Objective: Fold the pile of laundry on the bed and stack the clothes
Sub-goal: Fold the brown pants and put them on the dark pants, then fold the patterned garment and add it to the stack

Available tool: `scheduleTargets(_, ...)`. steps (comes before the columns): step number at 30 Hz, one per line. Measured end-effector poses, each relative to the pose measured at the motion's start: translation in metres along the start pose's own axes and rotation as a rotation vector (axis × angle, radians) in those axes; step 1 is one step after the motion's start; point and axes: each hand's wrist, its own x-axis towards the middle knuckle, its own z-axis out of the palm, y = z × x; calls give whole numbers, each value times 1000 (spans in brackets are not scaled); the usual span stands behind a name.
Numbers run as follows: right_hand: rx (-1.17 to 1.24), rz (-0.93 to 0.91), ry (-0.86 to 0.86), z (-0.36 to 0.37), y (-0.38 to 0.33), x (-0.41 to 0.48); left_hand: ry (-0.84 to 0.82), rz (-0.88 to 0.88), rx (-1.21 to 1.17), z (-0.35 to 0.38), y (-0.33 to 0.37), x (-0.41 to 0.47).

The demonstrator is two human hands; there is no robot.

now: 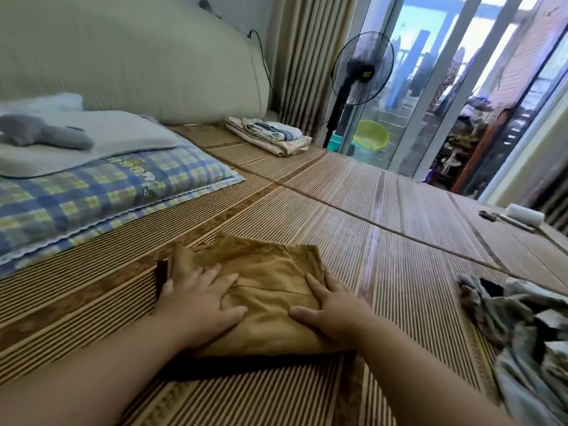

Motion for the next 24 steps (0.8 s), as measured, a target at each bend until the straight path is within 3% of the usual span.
scheduleTargets(5, -10, -9, 121, -3, 15, -40, 17, -60, -8, -20, 34, -18)
scheduleTargets(12, 114, 47, 423, -2, 73, -189, 154, 337, -54, -15, 144, -105)
scheduleTargets(19, 216, 340, 517, 24, 186, -349, 54, 612, -60, 27, 292, -186)
scheduleTargets(24, 311, 486, 539, 59, 237, -402, -63, 669, -4, 61, 359, -213)
